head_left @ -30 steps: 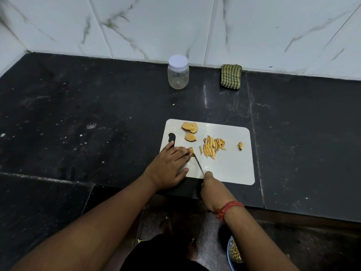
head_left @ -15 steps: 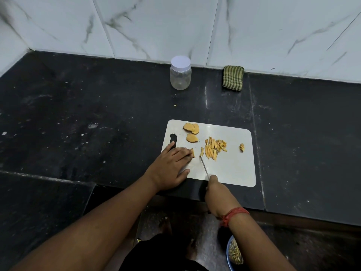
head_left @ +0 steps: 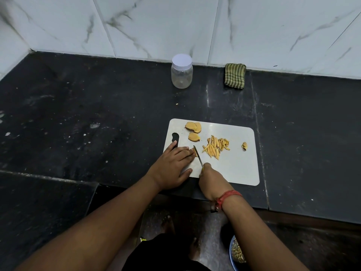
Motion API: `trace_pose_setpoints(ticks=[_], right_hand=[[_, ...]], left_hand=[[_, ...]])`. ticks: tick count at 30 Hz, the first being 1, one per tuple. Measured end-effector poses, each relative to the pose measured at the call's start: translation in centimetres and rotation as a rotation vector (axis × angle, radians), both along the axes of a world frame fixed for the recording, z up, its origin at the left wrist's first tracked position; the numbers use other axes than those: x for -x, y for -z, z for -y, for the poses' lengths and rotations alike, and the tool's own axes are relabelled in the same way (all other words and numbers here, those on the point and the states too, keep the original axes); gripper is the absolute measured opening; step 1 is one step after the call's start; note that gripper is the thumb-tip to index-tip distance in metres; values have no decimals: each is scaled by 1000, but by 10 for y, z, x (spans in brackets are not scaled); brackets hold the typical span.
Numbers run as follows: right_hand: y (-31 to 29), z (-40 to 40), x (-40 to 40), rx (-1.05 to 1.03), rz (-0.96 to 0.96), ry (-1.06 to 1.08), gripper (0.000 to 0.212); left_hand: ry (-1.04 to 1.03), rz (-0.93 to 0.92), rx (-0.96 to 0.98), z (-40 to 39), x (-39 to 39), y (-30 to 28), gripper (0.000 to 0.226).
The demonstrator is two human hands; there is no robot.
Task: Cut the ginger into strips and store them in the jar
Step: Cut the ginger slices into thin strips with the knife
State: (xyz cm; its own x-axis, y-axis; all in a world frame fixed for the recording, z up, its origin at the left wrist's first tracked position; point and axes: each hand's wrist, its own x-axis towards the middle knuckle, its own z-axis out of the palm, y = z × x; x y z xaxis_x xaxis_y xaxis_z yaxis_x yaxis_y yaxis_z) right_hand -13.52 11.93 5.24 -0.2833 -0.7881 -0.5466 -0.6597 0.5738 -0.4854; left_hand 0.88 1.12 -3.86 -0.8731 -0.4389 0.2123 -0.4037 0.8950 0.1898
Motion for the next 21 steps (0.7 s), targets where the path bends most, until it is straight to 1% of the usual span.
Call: trace_pose_setpoints(ticks=[2, 5, 7, 12, 17, 21], right_hand=[[0, 4, -2, -33, -20, -10, 21], [0, 10, -6, -95, -37, 0, 34], [1, 8, -8, -112, -32, -1, 36], [-2, -6, -8, -99, -4, -10, 22], [-2, 0, -7, -102, -33, -14, 30], [4, -24, -8, -92, -3, -41, 11]], left_hand=[[-1, 8, -1, 1, 0, 0, 55], [-10, 15, -2, 1, 0, 0, 55], [-16, 21, 15, 0, 1, 0, 56], [-18, 24, 30, -1, 1, -1, 56], [-16, 31, 14, -1, 1, -1, 56], [-29, 24, 14, 0, 2, -1, 56]])
